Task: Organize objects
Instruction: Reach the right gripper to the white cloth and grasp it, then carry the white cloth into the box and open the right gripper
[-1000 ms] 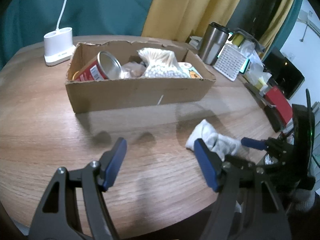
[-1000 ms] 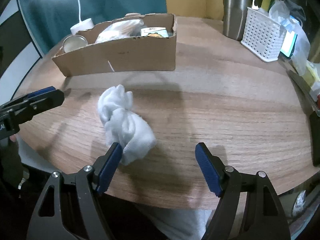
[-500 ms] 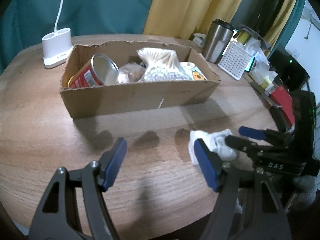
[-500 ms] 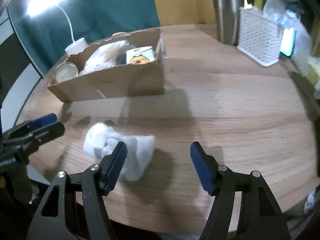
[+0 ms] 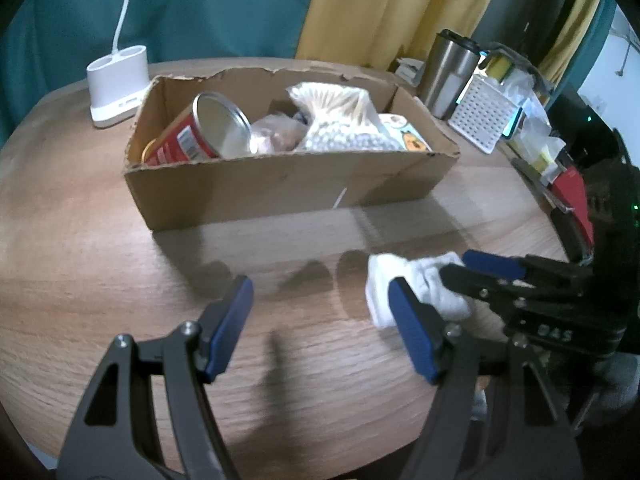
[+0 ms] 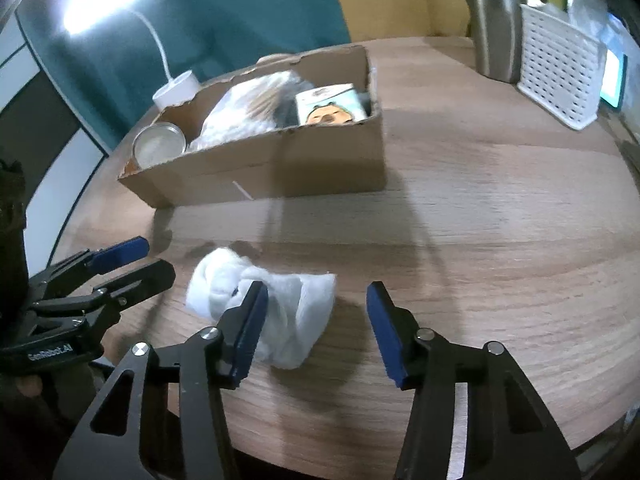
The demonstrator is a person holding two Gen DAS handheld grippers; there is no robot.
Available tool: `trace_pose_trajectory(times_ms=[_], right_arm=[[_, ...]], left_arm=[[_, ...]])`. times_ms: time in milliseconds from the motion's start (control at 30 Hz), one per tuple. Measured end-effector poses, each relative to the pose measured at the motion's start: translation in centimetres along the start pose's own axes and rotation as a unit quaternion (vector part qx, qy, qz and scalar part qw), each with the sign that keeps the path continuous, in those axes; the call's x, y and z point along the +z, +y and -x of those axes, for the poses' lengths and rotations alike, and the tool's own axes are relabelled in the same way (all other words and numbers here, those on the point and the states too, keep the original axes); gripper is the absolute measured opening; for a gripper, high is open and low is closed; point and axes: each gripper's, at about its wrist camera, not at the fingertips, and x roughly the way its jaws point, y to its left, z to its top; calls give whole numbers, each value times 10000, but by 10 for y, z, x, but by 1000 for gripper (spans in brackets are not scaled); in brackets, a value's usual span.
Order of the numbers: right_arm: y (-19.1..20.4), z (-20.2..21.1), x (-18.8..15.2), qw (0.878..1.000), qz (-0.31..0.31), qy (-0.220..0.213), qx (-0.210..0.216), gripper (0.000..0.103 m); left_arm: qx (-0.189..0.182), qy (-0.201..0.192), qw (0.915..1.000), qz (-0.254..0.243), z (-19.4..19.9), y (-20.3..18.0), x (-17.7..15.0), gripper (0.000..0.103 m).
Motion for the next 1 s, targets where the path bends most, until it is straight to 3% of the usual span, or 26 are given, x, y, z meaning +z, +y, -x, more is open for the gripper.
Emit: trace_pose_trajectory(times_ms=[267,600,700,1000], right_arm=[[17,-5,0,9998,188,-44,83,14],[44,23,14,9958,744,-496,-195,11],[45,36,24,9940,819,-674,-251,6],[62,66,62,9862,1226,-1045,-375,5]], left_arm=[[-2,-184,9998,126,15,16,-4,71],[111,-514,9984,202,35,31,6,71],[156,-631,9976,223,41,35,13,71],[197,-899,9952,323,50,46,35,71]])
